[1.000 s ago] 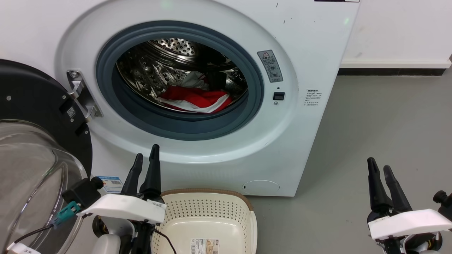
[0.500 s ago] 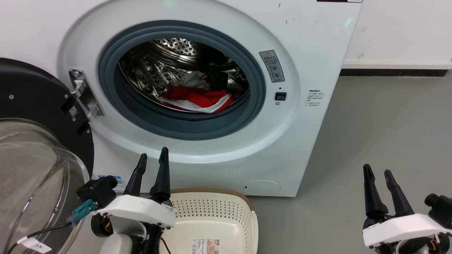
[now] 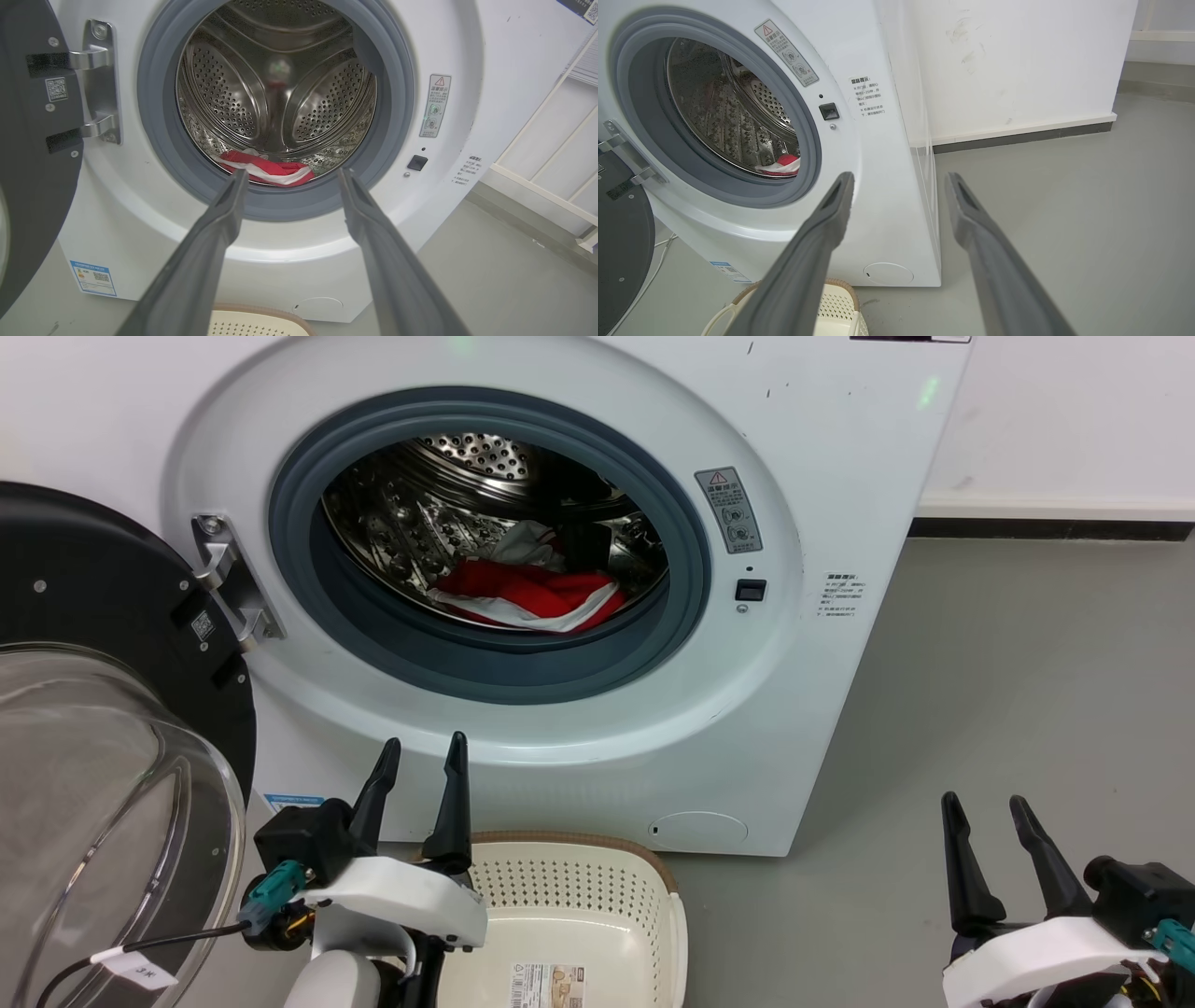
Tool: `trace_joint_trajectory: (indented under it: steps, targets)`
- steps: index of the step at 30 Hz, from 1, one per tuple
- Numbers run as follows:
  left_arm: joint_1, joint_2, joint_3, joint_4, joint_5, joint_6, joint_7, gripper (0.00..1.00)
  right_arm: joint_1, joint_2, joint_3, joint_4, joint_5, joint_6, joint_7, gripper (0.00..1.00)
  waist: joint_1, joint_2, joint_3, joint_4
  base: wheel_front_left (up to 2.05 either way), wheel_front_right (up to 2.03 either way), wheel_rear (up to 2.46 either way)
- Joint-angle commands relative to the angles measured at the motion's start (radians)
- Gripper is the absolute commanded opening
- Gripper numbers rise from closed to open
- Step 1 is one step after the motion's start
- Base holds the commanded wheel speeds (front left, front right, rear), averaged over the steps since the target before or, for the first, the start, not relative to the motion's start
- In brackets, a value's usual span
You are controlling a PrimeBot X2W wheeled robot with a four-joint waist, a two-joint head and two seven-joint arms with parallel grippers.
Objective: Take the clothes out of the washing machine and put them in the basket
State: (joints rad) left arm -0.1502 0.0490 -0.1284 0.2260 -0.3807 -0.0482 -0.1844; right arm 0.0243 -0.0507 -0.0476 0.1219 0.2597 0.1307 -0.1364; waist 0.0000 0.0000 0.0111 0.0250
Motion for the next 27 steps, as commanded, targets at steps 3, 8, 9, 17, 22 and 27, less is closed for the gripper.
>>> trace_joint_trajectory:
  steps: [3, 8, 9, 17, 22, 27]
  targets:
    - [-0.023, 0.002, -0.010, -0.001, 0.036, 0.005, -0.011, 1.00, 0.005, 0.000, 0.002, -0.012, -0.042, 0.000, -0.010, 1.00, 0.0000, 0.0000, 0.002, 0.002, 0.00, 0.00, 0.00]
    - [-0.024, 0.002, -0.021, 0.002, 0.085, 0.012, -0.025, 1.00, 0.011, 0.000, 0.005, -0.014, -0.098, 0.000, -0.021, 1.00, 0.0000, 0.0000, 0.004, 0.005, 0.00, 0.00, 0.00]
    - [-0.023, 0.002, -0.022, 0.002, 0.092, 0.012, -0.026, 1.00, 0.011, 0.000, 0.005, -0.014, -0.107, 0.000, -0.024, 1.00, 0.0000, 0.0000, 0.004, 0.006, 0.00, 0.00, 0.00]
    - [-0.012, 0.002, -0.031, 0.000, 0.135, 0.021, -0.042, 1.00, 0.012, 0.001, 0.015, -0.014, -0.171, 0.000, -0.037, 1.00, 0.0000, 0.0000, 0.008, 0.011, 0.00, 0.00, 0.00]
    - [-0.004, 0.002, -0.039, -0.004, 0.171, 0.028, -0.051, 1.00, 0.013, 0.001, 0.017, -0.013, -0.211, 0.000, -0.048, 1.00, 0.0000, 0.0000, 0.010, 0.015, 0.00, 0.00, 0.00]
    - [0.000, 0.002, -0.043, -0.008, 0.205, 0.032, -0.060, 1.00, 0.011, 0.001, 0.028, -0.010, -0.245, 0.000, -0.058, 1.00, 0.0000, 0.0000, 0.013, 0.017, 0.00, 0.00, 0.00]
